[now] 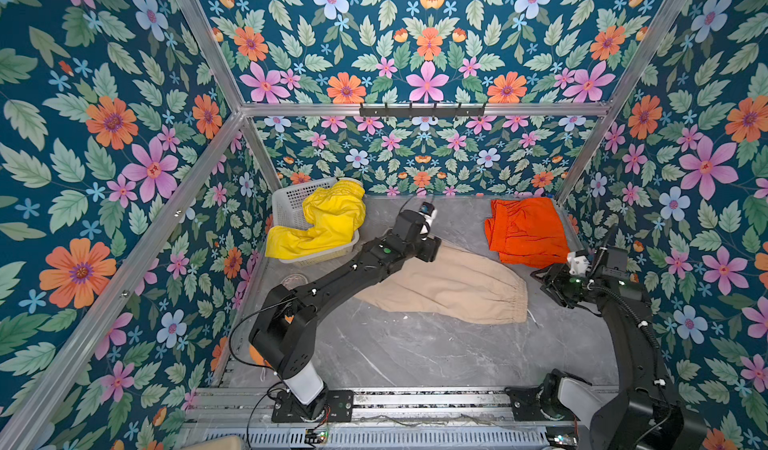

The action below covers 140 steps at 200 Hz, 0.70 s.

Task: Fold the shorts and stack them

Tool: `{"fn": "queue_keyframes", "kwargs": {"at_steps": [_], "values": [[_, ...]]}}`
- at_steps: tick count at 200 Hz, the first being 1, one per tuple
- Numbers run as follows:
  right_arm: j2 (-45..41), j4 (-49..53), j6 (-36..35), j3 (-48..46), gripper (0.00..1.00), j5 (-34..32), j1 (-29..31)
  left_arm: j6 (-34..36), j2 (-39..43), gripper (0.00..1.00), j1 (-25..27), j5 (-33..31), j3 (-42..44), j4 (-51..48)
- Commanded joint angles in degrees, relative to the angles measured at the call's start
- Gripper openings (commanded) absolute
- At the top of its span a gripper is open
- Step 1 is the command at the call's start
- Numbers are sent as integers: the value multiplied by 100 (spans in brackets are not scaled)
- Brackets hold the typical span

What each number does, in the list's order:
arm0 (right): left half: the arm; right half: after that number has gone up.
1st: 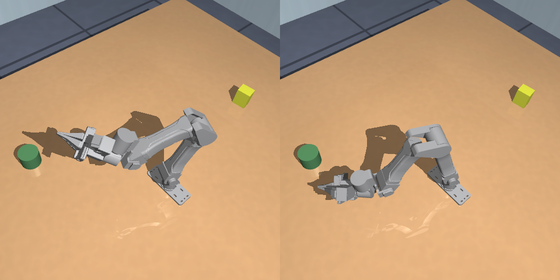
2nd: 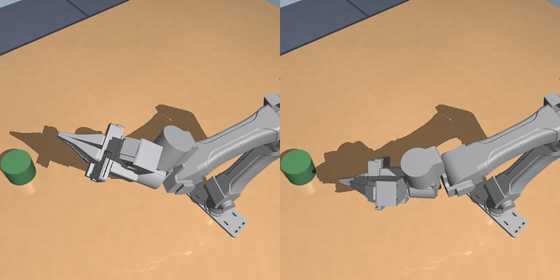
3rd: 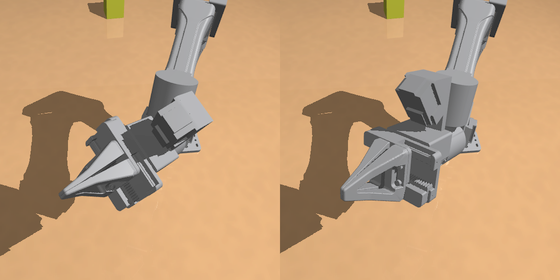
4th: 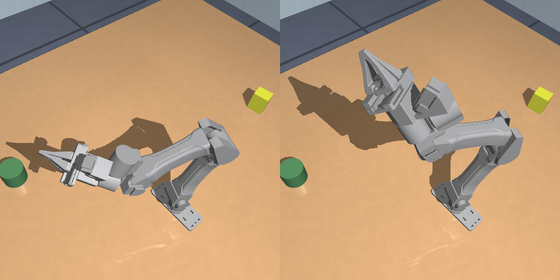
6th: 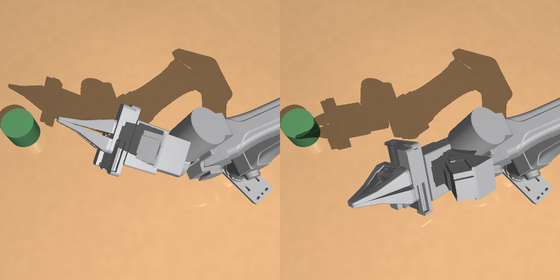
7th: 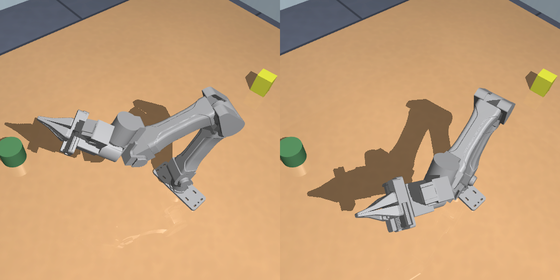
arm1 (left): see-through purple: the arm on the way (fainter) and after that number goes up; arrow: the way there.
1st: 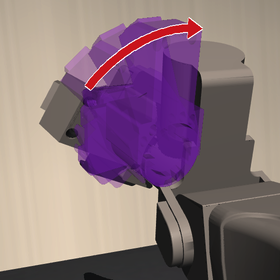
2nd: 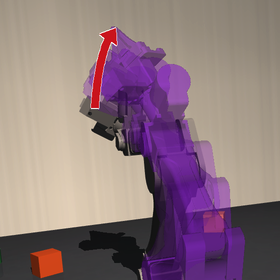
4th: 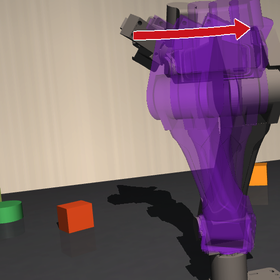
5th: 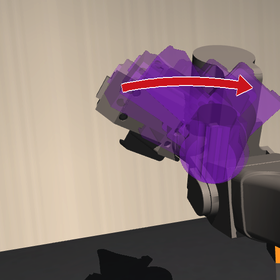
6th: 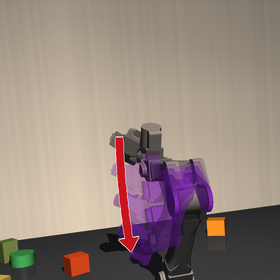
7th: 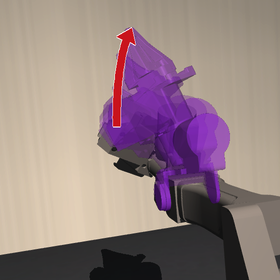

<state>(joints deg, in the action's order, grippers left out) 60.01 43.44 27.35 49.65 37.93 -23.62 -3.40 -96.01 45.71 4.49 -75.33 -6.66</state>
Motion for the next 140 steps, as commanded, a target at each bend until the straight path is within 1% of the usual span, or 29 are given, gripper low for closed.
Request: {"fn": "queue_keyframes", "kwargs": {"at_steps": [1, 14, 23, 35, 50, 67, 82, 109, 140], "values": [[33, -64, 32, -267, 53, 861, -831, 1583, -308, 70, 427, 1087, -123, 164], [198, -318, 169, -485, 53, 1372, -1552, 1957, -666, 70, 720, 1552, -360, 125], [331, -489, 246, -596, 53, 1697, -1931, 2213, -929, 72, 944, 1696, -537, 82], [427, -529, 294, -597, 53, 1729, -2180, 2530, -1293, 73, 1211, 1818, -795, 23], [463, -562, 377, -544, 53, 1651, -2209, 2825, -1745, 75, 1482, 1879, -1154, -9], [435, -797, 638, -613, 53, 1614, -2209, 3120, -2222, 77, 1737, 1924, -1594, -67], [407, -868, 757, -650, 53, 1486, -2209, 3286, -2613, 78, 1910, 1832, -1912, -128], [363, -1149, 1048, -767, 53, 1352, -2209, 3376, -3130, 79, 2062, 1499, -2247, -253], [432, -1152, 994, -756, 53, 1316, -2209, 3384, -3380, 80, 2106, 1449, -2282, -212]]}}
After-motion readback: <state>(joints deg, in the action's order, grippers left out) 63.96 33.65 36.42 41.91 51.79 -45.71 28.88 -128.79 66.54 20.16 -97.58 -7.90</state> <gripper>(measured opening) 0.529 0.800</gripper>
